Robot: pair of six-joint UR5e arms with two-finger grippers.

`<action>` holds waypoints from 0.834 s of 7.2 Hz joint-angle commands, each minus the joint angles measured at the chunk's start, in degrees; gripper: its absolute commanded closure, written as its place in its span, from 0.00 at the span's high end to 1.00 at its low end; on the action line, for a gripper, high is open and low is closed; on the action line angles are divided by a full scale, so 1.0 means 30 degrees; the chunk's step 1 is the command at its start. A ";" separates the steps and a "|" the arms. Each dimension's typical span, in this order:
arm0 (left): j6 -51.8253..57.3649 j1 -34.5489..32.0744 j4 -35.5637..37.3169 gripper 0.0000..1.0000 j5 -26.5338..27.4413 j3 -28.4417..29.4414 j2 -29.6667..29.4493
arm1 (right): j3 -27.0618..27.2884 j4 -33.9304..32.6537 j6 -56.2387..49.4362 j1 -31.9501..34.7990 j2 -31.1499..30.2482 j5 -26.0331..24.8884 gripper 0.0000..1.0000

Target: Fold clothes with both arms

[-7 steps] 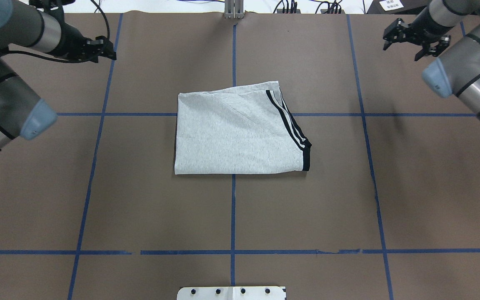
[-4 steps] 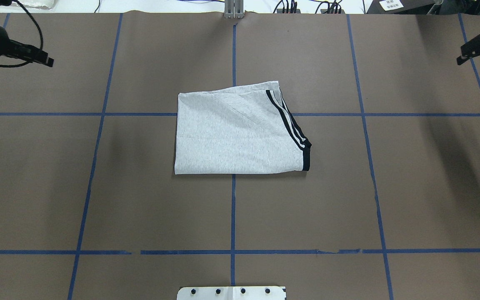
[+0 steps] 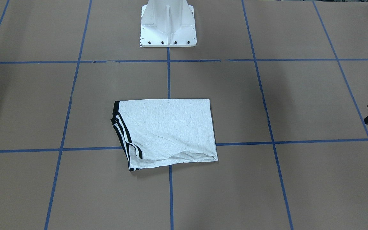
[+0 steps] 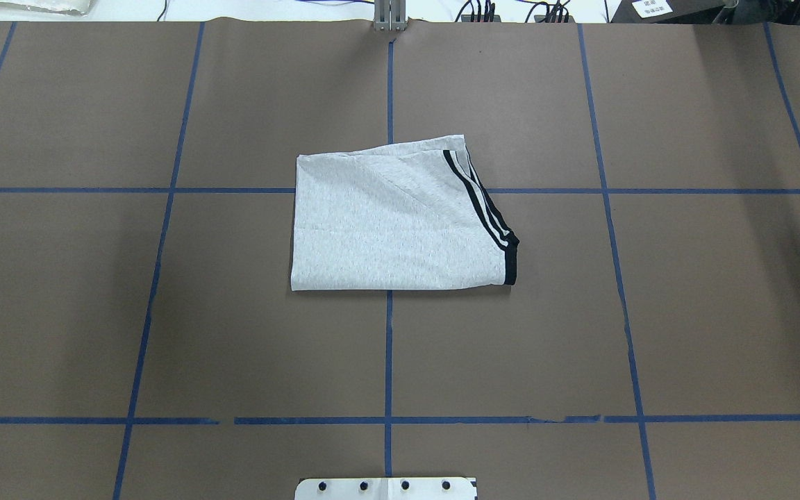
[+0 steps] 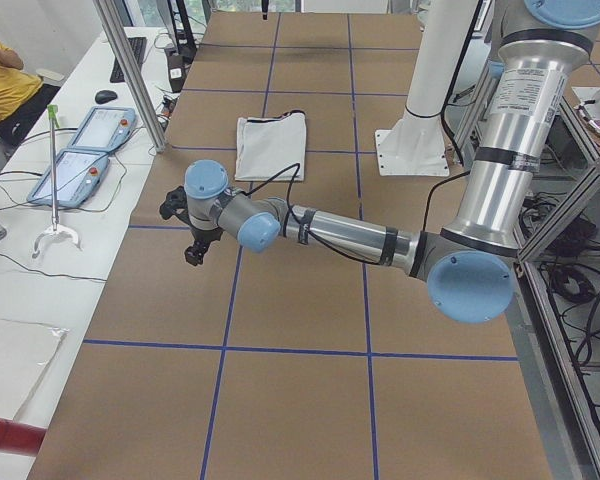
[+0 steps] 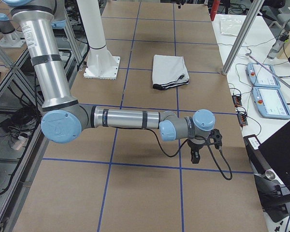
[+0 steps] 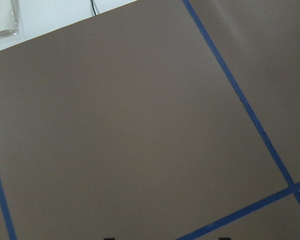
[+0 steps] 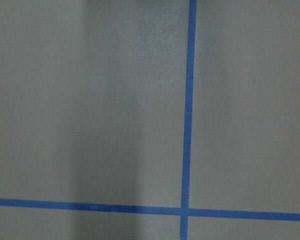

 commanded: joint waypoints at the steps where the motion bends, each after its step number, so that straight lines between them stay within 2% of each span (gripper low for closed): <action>1: 0.0640 -0.0837 0.0443 0.99 -0.0498 -0.0571 0.1099 | 0.0101 -0.2519 -0.2930 0.0791 0.0136 0.0014 1.00; 3: 0.0465 -0.0808 0.0503 0.99 0.2184 -0.0395 0.0842 | 0.0537 -0.2616 -0.3296 0.0736 -0.0038 -0.0045 1.00; 4: 0.0493 -0.0749 0.0387 0.99 0.2836 0.0302 0.0784 | 0.0744 -0.2790 -0.3296 0.0649 -0.0155 0.0042 1.00; 6: 0.0494 -0.0749 0.0472 0.99 0.2492 0.0721 0.0899 | 0.2086 -0.4629 -0.3267 0.0297 -0.0098 -0.0074 1.00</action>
